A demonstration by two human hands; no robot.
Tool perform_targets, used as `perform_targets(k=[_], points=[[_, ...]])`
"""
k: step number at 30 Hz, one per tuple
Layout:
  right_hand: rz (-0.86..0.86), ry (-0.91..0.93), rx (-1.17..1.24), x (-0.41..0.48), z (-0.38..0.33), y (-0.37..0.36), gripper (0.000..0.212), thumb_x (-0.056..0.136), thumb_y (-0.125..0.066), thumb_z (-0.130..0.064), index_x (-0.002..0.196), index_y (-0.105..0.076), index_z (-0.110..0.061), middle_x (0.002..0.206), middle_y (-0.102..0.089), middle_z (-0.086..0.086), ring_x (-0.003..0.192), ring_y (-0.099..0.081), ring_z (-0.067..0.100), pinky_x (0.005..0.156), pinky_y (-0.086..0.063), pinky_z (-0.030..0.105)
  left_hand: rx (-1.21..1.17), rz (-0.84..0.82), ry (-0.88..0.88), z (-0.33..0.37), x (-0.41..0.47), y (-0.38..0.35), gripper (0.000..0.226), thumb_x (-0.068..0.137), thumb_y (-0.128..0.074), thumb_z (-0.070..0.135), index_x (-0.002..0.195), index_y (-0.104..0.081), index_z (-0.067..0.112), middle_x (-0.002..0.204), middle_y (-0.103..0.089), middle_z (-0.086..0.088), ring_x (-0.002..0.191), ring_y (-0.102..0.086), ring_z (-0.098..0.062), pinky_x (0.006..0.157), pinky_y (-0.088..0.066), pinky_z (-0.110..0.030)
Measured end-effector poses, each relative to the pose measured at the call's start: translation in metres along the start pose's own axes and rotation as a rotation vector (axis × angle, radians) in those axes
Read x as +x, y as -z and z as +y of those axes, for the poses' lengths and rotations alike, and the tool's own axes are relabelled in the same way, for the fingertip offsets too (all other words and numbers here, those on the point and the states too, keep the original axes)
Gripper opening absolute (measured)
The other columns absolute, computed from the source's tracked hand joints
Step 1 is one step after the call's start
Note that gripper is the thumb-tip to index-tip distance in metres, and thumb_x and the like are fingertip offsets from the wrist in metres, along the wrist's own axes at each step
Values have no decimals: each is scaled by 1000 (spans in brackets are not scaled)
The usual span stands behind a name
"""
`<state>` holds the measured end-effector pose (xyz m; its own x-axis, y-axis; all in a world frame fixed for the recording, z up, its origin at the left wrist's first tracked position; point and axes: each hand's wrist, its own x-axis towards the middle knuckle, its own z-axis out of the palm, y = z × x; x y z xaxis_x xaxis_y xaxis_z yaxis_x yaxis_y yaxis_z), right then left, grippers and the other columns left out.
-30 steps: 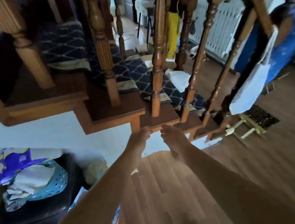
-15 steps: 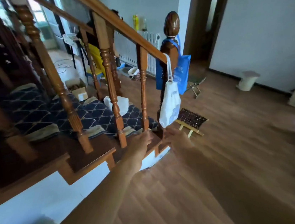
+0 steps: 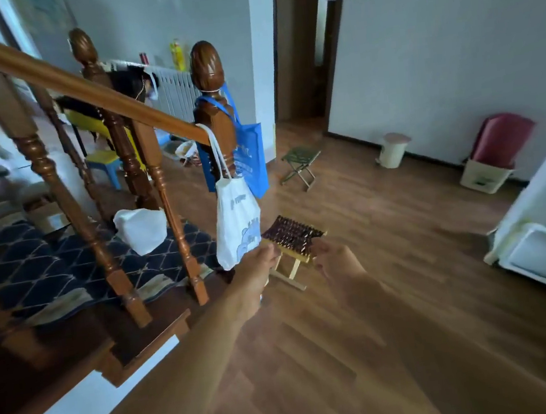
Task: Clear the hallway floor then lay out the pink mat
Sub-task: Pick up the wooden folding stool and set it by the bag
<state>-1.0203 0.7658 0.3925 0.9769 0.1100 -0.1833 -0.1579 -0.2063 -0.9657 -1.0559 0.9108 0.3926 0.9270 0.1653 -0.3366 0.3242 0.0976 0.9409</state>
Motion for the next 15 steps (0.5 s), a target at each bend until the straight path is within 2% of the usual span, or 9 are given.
perform_targets(k=[3,5,6,8,9,11,13,15], points=[[29,-21,14,22,6,28,26,80,-39,15,76,-58,-3,63,-44,1,53,-36,12,46,-27,20,8,16,4,4,21,-26,34,98,-39,28,122,-57,11,126,-59,-3,116,-53,-15,101,-35,-28],[51,-23,-12,37,8,45,33,81,-41,12,74,-62,-13,64,-51,-1,56,-41,14,54,-33,25,8,17,0,7,33,-42,36,99,-40,28,127,-54,11,128,-58,-5,118,-53,-16,107,-34,-33],[61,-29,5,40,10,49,34,80,-42,12,75,-65,-12,66,-52,-1,59,-42,15,57,-33,26,15,13,-1,8,36,-44,36,99,-40,29,128,-53,11,130,-57,-5,119,-53,-17,109,-33,-35],[86,-25,52,52,13,61,30,83,-43,10,86,-67,-7,67,-52,-3,63,-43,12,61,-35,25,37,-14,5,9,49,-56,34,100,-37,28,124,-54,12,132,-56,-5,120,-51,-16,110,-32,-36],[84,-26,57,60,14,67,27,88,-44,7,91,-65,-9,67,-52,-6,62,-45,10,60,-36,21,44,-26,9,10,57,-62,33,100,-36,27,122,-55,12,132,-55,-4,121,-50,-15,110,-31,-36],[66,-51,62,72,15,76,26,92,-43,1,83,-60,-16,64,-50,-8,55,-44,5,51,-36,15,45,-32,12,14,73,-73,35,101,-34,26,125,-53,11,132,-56,-3,122,-49,-16,108,-31,-34],[55,-45,58,85,14,83,38,88,-40,9,69,-57,-18,58,-47,-8,47,-39,4,41,-30,13,51,-35,14,17,89,-82,36,101,-33,26,128,-52,11,131,-57,-3,122,-49,-17,109,-31,-35],[66,-52,54,99,10,88,43,86,-38,13,63,-54,-20,56,-47,-10,49,-39,4,43,-31,13,57,-51,22,20,108,-91,37,101,-34,25,129,-52,11,131,-57,-1,123,-50,-16,111,-30,-37]])
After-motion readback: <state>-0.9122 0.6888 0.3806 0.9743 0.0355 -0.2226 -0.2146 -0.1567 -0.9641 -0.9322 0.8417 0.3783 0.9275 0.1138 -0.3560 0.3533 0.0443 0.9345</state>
